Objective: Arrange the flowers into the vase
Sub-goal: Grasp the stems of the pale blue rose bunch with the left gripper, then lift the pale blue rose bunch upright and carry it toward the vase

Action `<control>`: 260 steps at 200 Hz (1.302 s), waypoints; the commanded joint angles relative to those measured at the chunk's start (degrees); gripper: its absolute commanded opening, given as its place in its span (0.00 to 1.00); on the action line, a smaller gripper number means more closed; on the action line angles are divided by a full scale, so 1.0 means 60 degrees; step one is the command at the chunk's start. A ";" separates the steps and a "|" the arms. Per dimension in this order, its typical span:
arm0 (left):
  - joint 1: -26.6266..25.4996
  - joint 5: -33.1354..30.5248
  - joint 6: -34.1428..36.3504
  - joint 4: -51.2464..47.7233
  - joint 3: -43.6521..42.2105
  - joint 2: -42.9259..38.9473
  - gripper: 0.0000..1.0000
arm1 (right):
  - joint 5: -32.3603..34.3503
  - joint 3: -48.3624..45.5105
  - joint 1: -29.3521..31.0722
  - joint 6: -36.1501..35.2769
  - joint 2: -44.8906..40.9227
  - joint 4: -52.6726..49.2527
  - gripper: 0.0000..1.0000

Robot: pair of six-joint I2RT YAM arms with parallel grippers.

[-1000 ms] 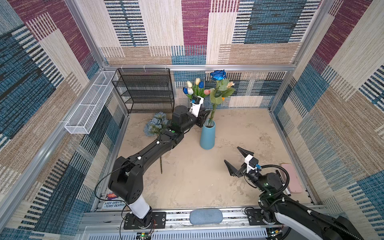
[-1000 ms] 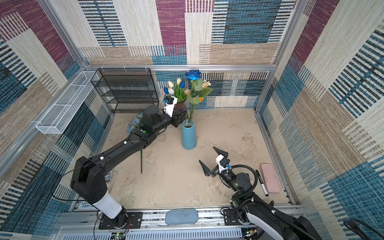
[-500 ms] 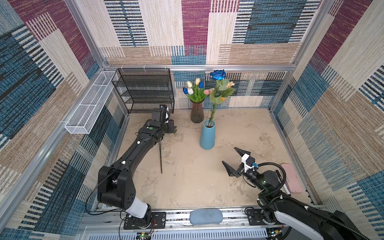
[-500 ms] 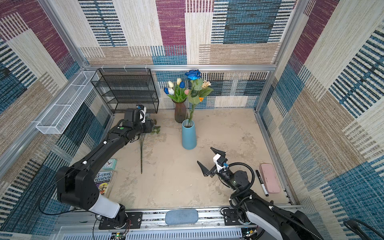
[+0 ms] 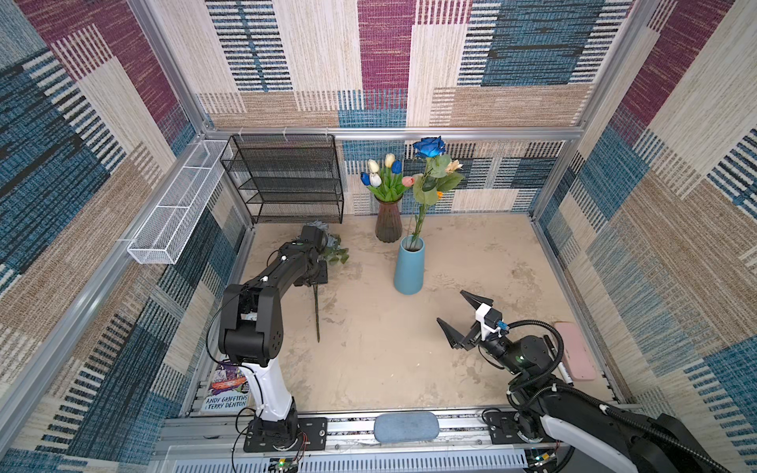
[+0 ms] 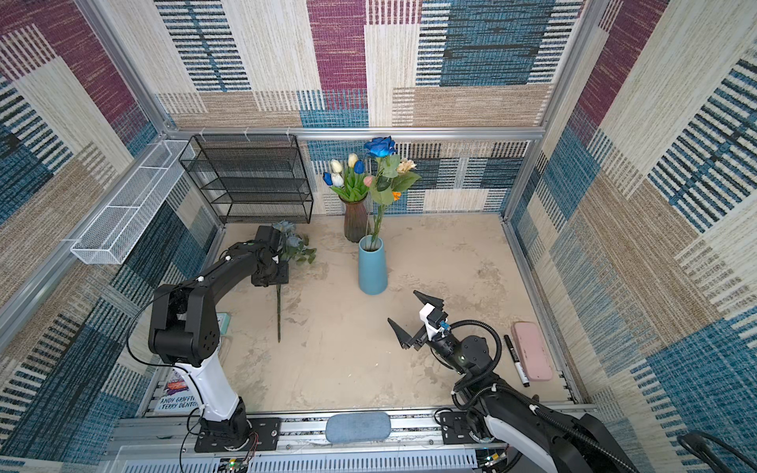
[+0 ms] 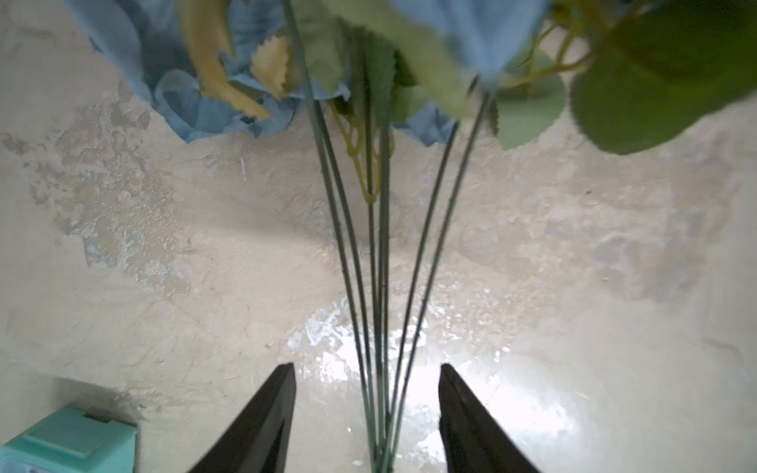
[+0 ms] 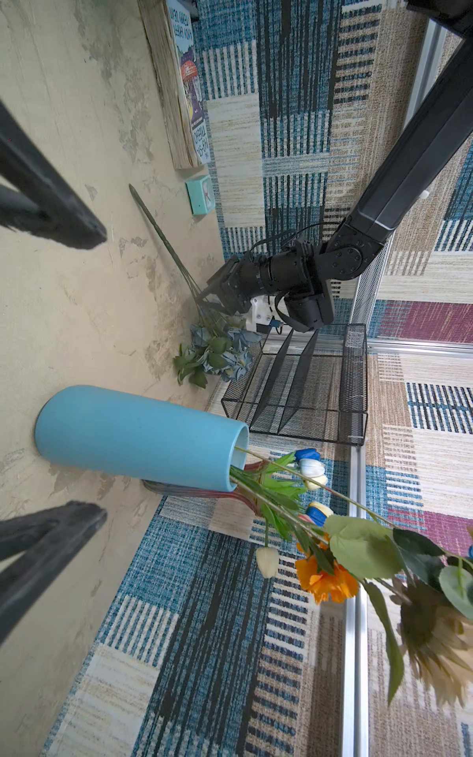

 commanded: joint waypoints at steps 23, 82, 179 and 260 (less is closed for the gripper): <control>0.0051 0.0425 -0.0004 0.0078 0.0043 0.0556 0.57 | 0.0017 0.0051 0.0001 0.0018 -0.0137 0.0187 1.00; 0.0051 0.0399 0.0089 0.0134 -0.0100 0.0612 0.33 | 0.0024 0.0051 0.0000 0.0035 -0.0154 0.0187 1.00; 0.0036 0.0100 0.0061 0.0039 -0.0415 0.0090 0.06 | 0.0028 0.0050 0.0001 0.0052 -0.0139 0.0214 1.00; -0.0458 0.1129 0.0191 0.1539 -0.2680 -0.4303 0.00 | 0.0052 -0.0008 0.0008 0.0121 -0.0190 0.0302 1.00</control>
